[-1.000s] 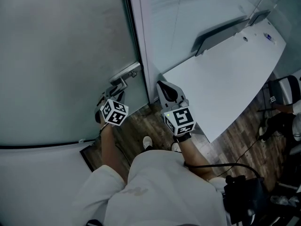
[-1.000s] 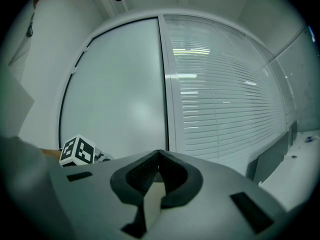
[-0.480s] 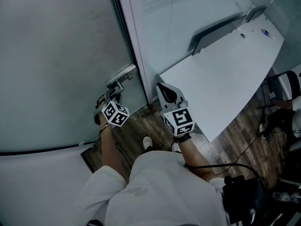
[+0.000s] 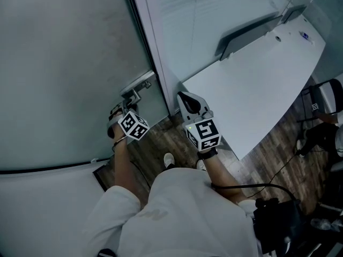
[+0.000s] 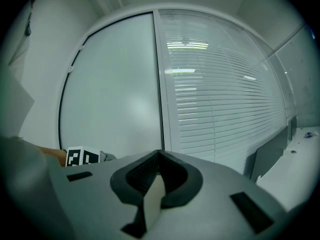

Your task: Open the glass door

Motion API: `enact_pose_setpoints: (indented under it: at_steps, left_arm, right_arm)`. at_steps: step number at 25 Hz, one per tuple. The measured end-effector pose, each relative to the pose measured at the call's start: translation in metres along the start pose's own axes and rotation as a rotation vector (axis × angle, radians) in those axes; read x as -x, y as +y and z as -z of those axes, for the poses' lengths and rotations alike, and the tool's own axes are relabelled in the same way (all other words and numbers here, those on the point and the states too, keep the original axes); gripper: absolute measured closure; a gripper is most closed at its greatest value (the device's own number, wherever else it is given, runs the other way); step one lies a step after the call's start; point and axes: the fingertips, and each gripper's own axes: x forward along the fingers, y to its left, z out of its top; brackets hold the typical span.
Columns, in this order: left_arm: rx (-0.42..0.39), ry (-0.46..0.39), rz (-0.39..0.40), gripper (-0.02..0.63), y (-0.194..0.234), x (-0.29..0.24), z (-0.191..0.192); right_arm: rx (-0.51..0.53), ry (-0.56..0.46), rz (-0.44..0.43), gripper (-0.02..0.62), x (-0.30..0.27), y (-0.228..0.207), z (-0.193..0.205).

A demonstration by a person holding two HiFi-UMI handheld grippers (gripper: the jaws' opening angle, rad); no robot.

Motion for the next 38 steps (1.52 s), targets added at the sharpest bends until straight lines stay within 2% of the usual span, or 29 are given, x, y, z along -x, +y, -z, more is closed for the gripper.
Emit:
enact_pose_setpoints:
  at_steps: [3,7,12,21,27,38]
  left_arm:
    - [-0.033,0.004,-0.021,0.486,0.0,-0.003,0.002]
    - [0.035,-0.05,0.003,0.486,0.004,0.002,-0.002]
    - [0.123,-0.102,-0.014,0.497,0.003,-0.002,0.001]
    - [0.137,-0.148,-0.074,0.499,0.005,-0.002,-0.001]
    - [0.234,-0.216,-0.055,0.499,0.001,-0.005,-0.004]
    - [0.166,-0.155,-0.092,0.499,-0.007,-0.001,-0.003]
  right_arm:
    - [-0.003,-0.003,-0.01,0.592,-0.003,0.002,0.0]
    - [0.002,-0.009,-0.018,0.592,-0.001,0.003,-0.007]
    - [0.007,0.011,-0.019,0.592,0.006,0.0,-0.002]
    - [0.002,0.032,0.003,0.592,0.019,-0.008,0.006]
    - [0.011,0.037,-0.023,0.592,0.025,0.004,0.008]
    - [0.017,0.017,-0.015,0.592,0.047,0.001,0.0]
